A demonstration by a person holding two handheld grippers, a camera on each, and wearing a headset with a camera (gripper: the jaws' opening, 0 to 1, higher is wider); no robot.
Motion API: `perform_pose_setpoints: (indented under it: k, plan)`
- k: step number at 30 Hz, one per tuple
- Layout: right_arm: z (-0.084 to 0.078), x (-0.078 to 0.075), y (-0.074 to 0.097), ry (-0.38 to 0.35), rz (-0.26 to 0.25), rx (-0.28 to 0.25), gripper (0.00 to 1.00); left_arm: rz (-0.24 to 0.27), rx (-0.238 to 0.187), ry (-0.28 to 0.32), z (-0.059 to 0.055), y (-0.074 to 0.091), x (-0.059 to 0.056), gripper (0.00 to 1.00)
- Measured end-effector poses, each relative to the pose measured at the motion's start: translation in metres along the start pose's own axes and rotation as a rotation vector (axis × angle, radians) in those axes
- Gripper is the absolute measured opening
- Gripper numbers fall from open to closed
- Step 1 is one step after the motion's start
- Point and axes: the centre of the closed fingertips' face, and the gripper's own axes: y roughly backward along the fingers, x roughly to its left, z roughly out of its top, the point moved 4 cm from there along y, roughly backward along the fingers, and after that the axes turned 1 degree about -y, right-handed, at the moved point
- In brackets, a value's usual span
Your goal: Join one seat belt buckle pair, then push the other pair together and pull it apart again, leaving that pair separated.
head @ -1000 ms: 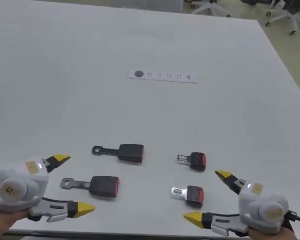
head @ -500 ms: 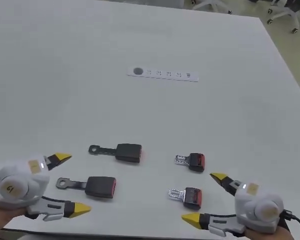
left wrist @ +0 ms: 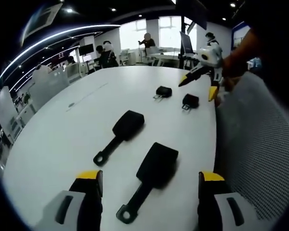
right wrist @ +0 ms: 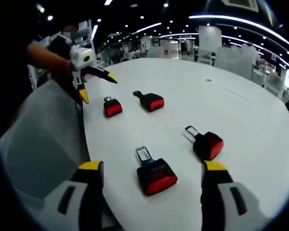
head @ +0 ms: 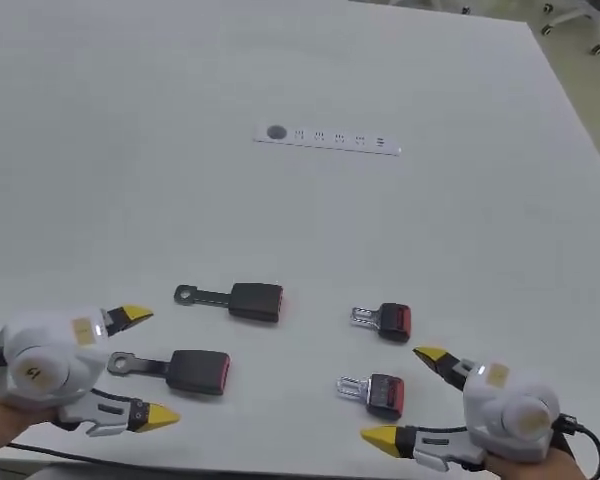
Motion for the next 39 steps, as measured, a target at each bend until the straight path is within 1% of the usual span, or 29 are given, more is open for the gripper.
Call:
perform_pose_setpoints:
  k: [3, 7, 11, 14, 19, 20, 24, 26, 29, 31, 33, 36, 38, 39]
  plan:
    - [-0.001, 0.0, -0.002, 0.0, 0.009, 0.011, 0.84, -0.016, 0.011, -0.007, -0.002, -0.005, 0.001, 0.83]
    - [-0.002, -0.001, -0.005, 0.009, 0.024, 0.024, 0.83, -0.035, 0.025, -0.022, -0.008, -0.013, 0.004, 0.81]
    - [-0.003, -0.003, -0.008, 0.015, 0.036, 0.037, 0.82, -0.047, 0.026, -0.016, -0.01, -0.019, 0.007, 0.79]
    - [-0.004, -0.005, -0.01, 0.017, 0.047, 0.045, 0.81, -0.057, 0.041, -0.028, -0.012, -0.022, 0.008, 0.78]
    - [-0.008, -0.006, -0.013, 0.043, 0.072, 0.074, 0.76, -0.07, 0.056, -0.044, -0.015, -0.029, 0.01, 0.76]
    - [-0.01, -0.006, -0.014, 0.046, 0.081, 0.089, 0.75, -0.078, 0.057, -0.046, -0.014, -0.031, 0.009, 0.75]
    - [-0.012, -0.005, -0.015, 0.066, 0.104, 0.107, 0.71, -0.105, 0.075, -0.073, -0.017, -0.036, 0.006, 0.71]
    - [-0.014, -0.006, -0.015, 0.077, 0.108, 0.116, 0.7, -0.111, 0.08, -0.076, -0.018, -0.039, 0.007, 0.7]
    - [-0.015, -0.006, -0.016, 0.09, 0.128, 0.132, 0.69, -0.119, 0.094, -0.091, -0.021, -0.043, 0.008, 0.69]
    - [-0.016, -0.007, -0.015, 0.101, 0.14, 0.143, 0.67, -0.134, 0.096, -0.088, -0.021, -0.045, 0.007, 0.67]
    - [-0.016, -0.008, -0.015, 0.103, 0.148, 0.15, 0.66, -0.148, 0.104, -0.101, -0.021, -0.047, 0.006, 0.63]
    - [-0.017, -0.008, -0.015, 0.114, 0.162, 0.158, 0.64, -0.157, 0.112, -0.108, -0.021, -0.049, 0.006, 0.59]
    - [-0.018, -0.009, -0.015, 0.122, 0.169, 0.167, 0.63, -0.165, 0.125, -0.129, -0.023, -0.05, 0.006, 0.57]
    - [-0.018, -0.009, -0.015, 0.125, 0.172, 0.171, 0.62, -0.168, 0.125, -0.128, -0.023, -0.05, 0.006, 0.55]
